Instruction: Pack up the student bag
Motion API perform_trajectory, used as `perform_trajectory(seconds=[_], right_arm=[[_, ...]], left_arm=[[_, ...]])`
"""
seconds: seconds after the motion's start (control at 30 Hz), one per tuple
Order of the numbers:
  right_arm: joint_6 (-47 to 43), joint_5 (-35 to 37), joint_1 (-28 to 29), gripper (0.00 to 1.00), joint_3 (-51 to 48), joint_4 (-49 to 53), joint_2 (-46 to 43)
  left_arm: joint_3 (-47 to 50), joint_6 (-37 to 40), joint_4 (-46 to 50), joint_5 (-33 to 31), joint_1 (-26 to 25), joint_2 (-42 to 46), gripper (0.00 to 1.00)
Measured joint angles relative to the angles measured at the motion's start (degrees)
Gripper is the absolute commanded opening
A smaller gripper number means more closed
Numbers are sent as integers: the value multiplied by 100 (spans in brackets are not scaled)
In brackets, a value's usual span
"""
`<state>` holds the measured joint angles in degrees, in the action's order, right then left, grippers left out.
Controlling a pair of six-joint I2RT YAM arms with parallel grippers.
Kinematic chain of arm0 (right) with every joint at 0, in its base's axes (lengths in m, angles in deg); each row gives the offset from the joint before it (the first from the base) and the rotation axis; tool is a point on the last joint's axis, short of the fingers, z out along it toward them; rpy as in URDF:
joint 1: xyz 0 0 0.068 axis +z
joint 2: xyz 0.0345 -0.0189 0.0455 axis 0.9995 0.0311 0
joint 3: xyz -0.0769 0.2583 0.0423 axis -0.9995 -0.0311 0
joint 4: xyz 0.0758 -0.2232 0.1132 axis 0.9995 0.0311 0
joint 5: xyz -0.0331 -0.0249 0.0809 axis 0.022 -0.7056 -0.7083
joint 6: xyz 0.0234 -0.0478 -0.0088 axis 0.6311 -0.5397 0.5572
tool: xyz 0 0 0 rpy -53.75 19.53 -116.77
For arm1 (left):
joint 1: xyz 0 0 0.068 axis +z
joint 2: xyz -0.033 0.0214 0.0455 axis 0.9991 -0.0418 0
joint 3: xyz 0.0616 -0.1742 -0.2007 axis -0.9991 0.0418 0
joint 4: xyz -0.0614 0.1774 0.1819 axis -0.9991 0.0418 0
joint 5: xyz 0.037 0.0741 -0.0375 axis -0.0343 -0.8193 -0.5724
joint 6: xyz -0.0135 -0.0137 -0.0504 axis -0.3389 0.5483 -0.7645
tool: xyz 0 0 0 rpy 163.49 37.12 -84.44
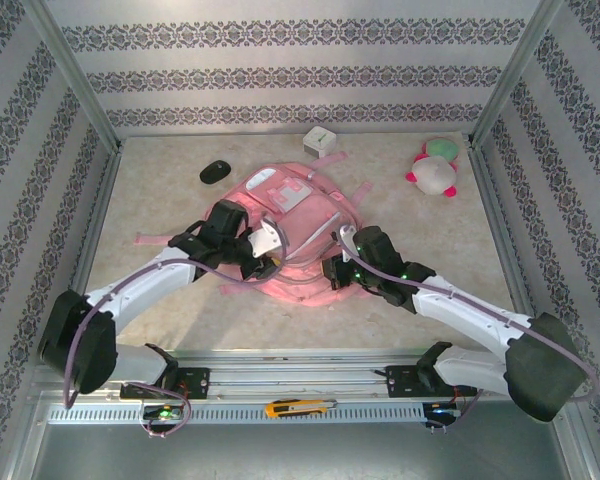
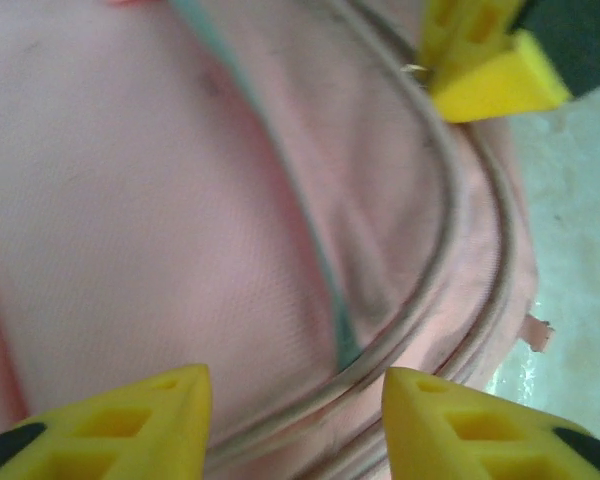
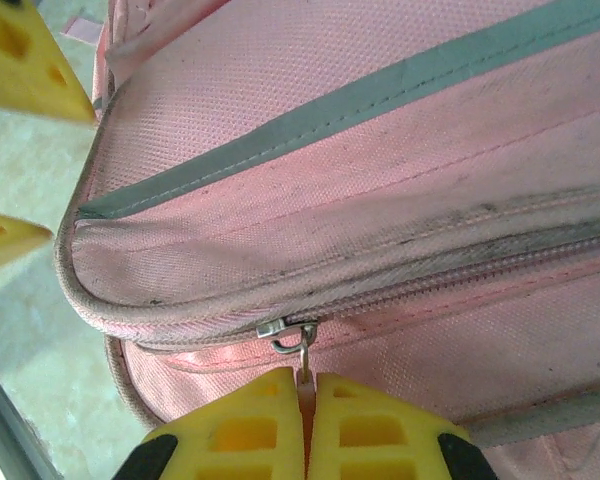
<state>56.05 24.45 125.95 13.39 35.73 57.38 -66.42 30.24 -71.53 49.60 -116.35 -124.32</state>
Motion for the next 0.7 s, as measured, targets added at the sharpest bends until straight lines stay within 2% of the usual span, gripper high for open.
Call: perform_trajectory(seconds=[0.1, 0.27, 0.37, 0.5, 0.7], right_arm=[[22, -72, 0, 0, -7, 7, 11], [140, -162, 72, 0, -13, 28, 11], [192, -103, 337, 0, -61, 37, 7], [337, 103, 776, 0, -157, 28, -37], [590, 352, 1172, 0, -297, -118, -118]], left_arm=[[85, -1309, -2, -658, 0, 474, 58], [122, -3624, 273, -2251, 103, 1274, 55], [365, -4496, 479, -2798, 350, 1545, 54], [896, -5287, 551, -2920, 752, 1523, 48], [1502, -5917, -146, -2463, 1012, 765, 38]])
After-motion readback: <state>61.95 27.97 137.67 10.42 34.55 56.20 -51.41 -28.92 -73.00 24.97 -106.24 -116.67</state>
